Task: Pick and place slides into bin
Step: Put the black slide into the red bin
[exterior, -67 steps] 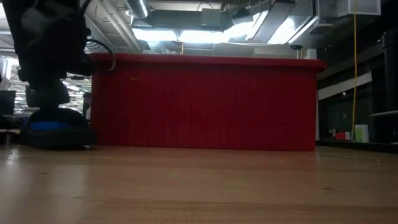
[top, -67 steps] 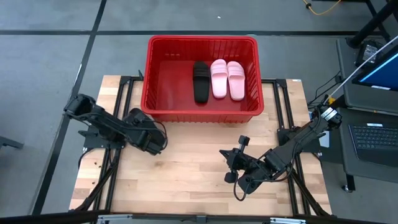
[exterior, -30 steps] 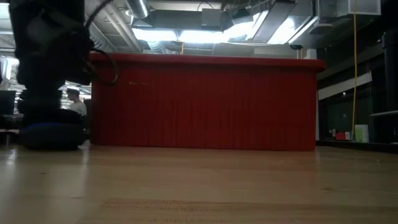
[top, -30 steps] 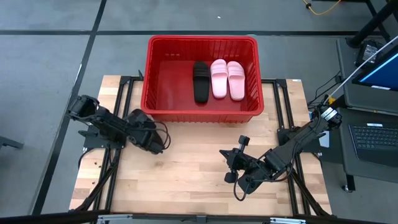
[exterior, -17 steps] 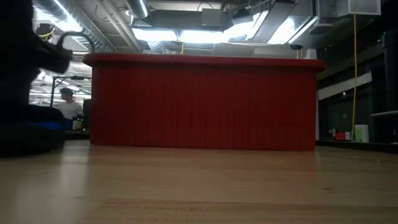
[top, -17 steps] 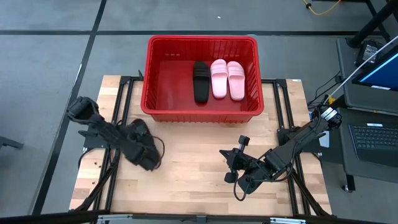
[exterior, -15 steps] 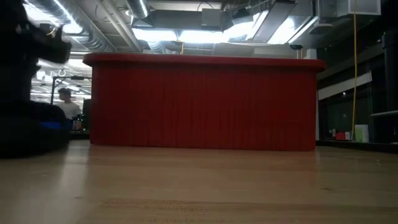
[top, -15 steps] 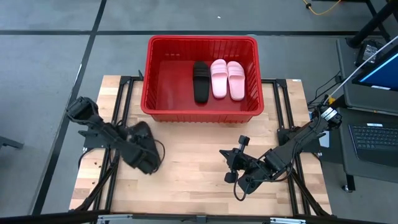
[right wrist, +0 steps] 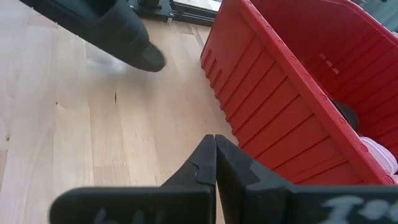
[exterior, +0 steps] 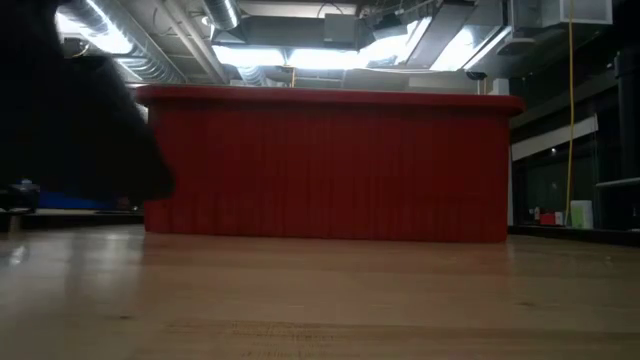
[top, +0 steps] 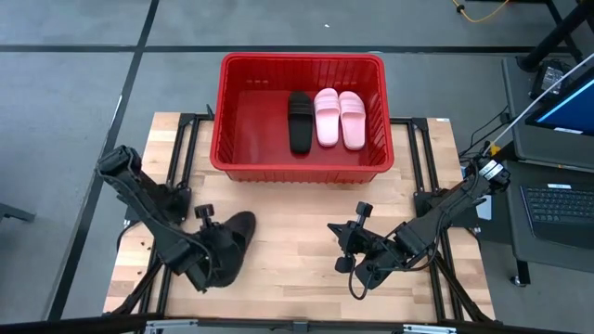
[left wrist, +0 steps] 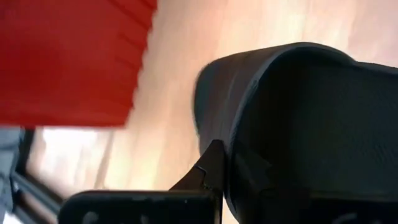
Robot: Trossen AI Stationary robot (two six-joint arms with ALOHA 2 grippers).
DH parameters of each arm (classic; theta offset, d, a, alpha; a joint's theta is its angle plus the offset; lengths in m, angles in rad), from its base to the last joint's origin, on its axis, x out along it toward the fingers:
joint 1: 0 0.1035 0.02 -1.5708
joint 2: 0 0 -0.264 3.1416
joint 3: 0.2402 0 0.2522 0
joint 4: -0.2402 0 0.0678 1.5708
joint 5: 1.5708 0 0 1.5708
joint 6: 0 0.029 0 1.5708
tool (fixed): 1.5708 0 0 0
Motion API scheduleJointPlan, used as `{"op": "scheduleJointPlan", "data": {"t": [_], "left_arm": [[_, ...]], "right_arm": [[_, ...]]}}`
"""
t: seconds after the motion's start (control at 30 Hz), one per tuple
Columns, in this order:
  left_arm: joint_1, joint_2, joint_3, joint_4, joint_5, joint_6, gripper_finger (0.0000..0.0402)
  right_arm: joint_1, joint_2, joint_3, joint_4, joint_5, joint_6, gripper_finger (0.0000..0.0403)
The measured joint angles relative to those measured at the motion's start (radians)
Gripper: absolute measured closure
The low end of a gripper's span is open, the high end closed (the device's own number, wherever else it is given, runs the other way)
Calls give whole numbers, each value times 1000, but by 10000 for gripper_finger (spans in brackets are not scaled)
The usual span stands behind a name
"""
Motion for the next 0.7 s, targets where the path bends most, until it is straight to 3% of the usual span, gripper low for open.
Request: {"op": "scheduleJointPlan", "data": {"t": [0.3,0.7], "left_arm": [[-12,0,109,-2,-133,62,396],[-12,0,287,-2,-355,272,396]], "right_arm": [[0,0,0,0,0,0,397],[0,0,0,0,0,0,397]]}}
